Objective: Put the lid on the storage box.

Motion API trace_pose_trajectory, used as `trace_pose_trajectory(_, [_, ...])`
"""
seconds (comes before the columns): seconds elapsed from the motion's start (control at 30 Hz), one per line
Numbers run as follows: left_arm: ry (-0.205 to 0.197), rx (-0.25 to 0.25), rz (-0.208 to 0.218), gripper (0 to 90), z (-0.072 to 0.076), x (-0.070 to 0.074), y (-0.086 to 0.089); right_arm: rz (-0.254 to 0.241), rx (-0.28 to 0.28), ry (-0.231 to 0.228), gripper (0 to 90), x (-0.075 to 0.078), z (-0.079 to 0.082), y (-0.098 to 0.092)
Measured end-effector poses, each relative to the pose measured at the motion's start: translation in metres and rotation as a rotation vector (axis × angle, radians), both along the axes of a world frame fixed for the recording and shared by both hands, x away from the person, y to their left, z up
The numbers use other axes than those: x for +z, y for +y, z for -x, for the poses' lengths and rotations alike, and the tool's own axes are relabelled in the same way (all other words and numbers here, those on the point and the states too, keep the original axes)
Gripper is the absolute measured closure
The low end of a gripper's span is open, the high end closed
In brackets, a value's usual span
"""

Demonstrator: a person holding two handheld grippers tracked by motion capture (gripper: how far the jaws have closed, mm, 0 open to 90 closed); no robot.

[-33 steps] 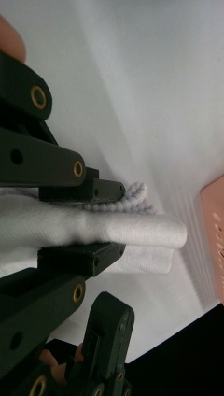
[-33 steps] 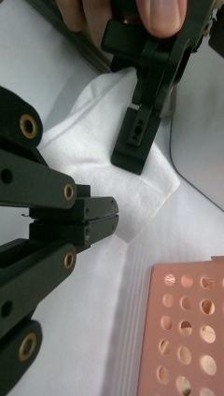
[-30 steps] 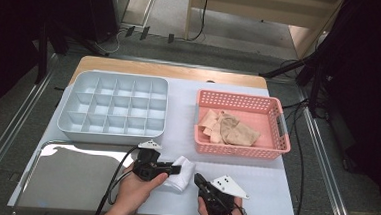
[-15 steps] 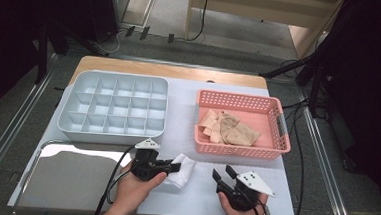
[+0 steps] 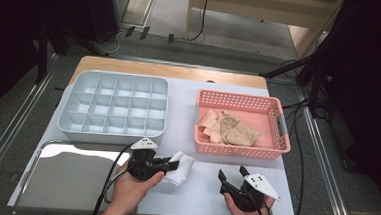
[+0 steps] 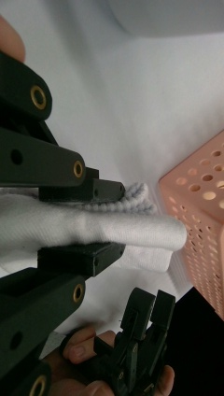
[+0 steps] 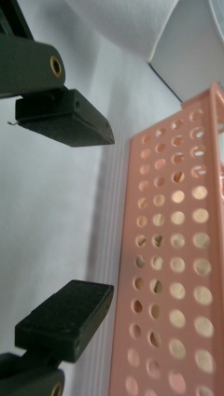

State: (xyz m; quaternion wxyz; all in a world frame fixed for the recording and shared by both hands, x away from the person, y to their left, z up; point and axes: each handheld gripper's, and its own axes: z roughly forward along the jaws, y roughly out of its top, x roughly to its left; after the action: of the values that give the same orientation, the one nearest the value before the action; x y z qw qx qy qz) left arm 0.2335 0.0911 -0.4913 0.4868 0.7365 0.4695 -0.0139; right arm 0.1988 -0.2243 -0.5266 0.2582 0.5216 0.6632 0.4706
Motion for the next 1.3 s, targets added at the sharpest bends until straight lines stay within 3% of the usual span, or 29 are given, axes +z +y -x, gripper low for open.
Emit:
trace_pose_trajectory(0.2, [-0.018, 0.017, 0.004, 74.5, 0.001, 0.004, 0.008, 0.038, 0.007, -0.006, 23.5, 0.000, 0.001, 0.004])
trace_pose_trajectory(0.47, [-0.049, 0.032, -0.001, 74.4, 0.002, 0.010, 0.011, 0.030, 0.001, 0.010, 23.7, -0.001, 0.000, 0.003])
trace_pose_trajectory(0.83, [-0.144, 0.082, -0.050, 74.4, 0.010, 0.020, 0.012, 0.033, -0.009, 0.003, 23.6, -0.001, 0.000, 0.003])
trace_pose_trajectory(1.1, [-0.166, 0.093, -0.060, 74.4, 0.010, 0.022, 0.015, 0.035, -0.010, 0.012, 23.8, -0.001, 0.000, 0.003])
trace_pose_trajectory(1.3, [-0.184, 0.101, -0.066, 74.4, 0.012, 0.024, 0.017, 0.036, -0.001, -0.008, 23.4, -0.001, 0.001, 0.003])
